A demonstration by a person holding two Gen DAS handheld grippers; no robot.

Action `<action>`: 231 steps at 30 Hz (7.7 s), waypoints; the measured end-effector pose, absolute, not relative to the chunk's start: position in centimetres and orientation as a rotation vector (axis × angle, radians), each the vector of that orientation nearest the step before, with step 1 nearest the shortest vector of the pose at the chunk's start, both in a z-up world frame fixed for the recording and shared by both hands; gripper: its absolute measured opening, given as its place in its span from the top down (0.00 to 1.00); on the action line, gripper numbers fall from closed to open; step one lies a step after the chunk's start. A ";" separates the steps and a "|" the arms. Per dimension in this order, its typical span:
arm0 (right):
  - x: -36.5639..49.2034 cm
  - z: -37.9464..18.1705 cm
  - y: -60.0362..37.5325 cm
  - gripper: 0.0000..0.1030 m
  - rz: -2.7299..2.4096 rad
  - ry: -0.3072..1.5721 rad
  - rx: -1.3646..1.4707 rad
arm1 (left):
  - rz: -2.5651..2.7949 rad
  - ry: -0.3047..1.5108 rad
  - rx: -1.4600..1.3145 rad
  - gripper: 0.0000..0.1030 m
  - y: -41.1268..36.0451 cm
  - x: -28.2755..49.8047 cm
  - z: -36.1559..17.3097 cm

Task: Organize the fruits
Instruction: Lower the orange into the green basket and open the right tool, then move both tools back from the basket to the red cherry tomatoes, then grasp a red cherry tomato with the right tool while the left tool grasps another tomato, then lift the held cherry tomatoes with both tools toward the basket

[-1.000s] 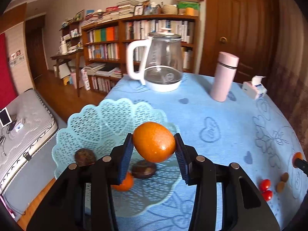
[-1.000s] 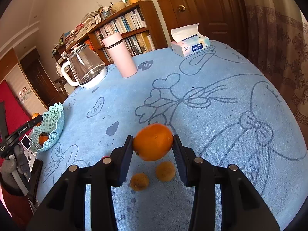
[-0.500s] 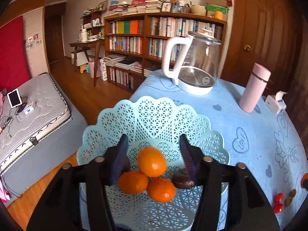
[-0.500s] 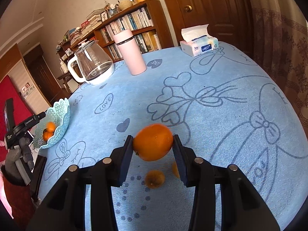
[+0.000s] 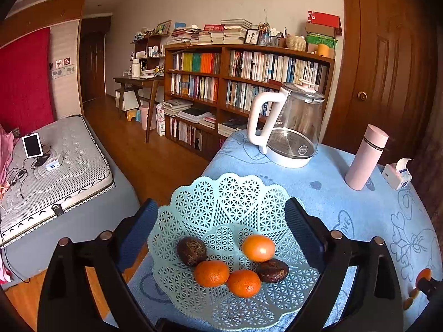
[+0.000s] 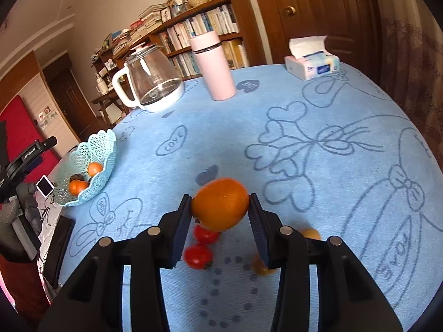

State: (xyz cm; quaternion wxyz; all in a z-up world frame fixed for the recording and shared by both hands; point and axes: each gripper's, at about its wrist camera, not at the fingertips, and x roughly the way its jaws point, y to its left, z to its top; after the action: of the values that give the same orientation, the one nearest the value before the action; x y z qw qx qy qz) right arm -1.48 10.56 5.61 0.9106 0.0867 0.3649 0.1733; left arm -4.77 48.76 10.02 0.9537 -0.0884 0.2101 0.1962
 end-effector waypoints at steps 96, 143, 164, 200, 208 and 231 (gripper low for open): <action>-1.6 9.4 15.2 0.39 0.416 0.725 0.213 | 0.254 0.318 -0.148 0.03 43.4 -8.8 13.3; -3.0 0.7 14.2 0.65 0.333 0.918 0.071 | 0.083 0.465 0.031 0.03 35.1 -5.9 8.7; -6.0 3.3 8.1 0.71 0.313 0.817 0.108 | -0.080 0.608 0.122 0.03 28.5 -3.7 3.4; -5.9 3.9 5.5 0.71 0.282 0.792 0.154 | -0.284 0.763 0.174 0.72 22.2 -1.6 -1.3; -6.1 3.8 6.1 0.71 0.294 0.795 0.144 | -0.243 0.732 0.159 0.72 23.2 -2.1 -0.4; -6.7 4.6 7.2 0.71 0.326 0.775 0.148 | -0.090 0.569 0.151 0.72 27.1 -4.1 4.6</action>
State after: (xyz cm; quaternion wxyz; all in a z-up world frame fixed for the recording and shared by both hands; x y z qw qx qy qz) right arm -6.75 7.24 4.61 0.9103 0.0718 0.3758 0.1581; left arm -4.08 27.12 4.60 0.9560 0.0745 0.2803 -0.0441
